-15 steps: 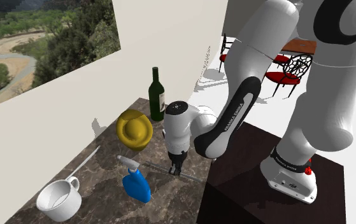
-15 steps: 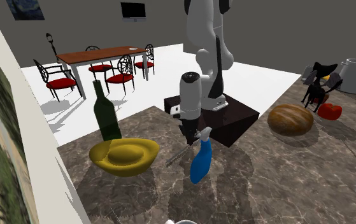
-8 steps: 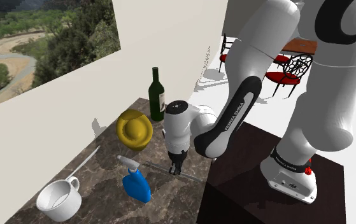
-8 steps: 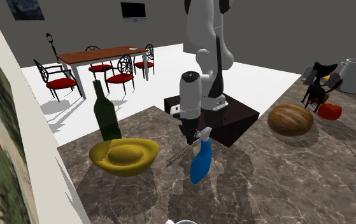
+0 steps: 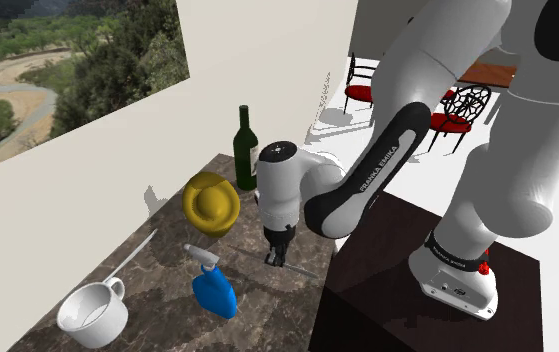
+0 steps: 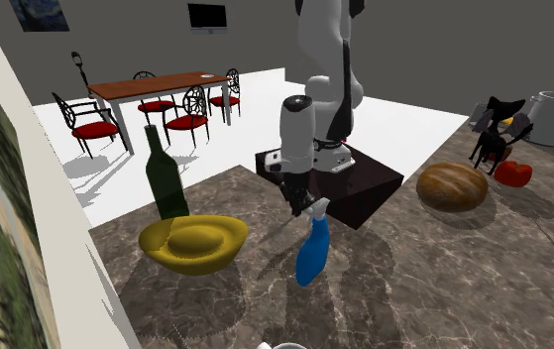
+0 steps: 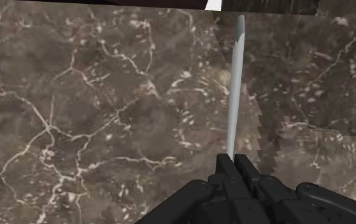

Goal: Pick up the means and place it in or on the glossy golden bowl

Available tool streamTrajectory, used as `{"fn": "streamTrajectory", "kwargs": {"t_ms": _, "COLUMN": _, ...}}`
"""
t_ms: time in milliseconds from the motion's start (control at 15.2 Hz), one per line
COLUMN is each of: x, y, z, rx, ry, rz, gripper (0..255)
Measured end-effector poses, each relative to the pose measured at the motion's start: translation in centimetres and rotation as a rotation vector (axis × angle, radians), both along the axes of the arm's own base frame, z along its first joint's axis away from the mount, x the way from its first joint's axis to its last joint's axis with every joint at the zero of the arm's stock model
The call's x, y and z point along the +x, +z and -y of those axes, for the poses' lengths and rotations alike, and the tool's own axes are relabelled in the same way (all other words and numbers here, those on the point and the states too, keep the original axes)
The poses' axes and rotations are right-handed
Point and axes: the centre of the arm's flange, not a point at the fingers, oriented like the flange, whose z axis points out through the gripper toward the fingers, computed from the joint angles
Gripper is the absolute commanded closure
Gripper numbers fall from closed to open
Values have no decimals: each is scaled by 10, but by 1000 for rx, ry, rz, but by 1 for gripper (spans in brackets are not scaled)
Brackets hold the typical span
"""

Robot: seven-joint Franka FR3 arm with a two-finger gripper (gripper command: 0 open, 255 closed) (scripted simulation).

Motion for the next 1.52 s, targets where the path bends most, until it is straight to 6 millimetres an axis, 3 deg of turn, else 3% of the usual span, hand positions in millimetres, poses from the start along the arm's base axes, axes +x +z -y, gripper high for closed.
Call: {"fn": "streamTrajectory", "kwargs": {"t_ms": 1518, "x": 1, "y": 122, "z": 1, "rx": 0, "ry": 0, "rz": 0, "gripper": 255}}
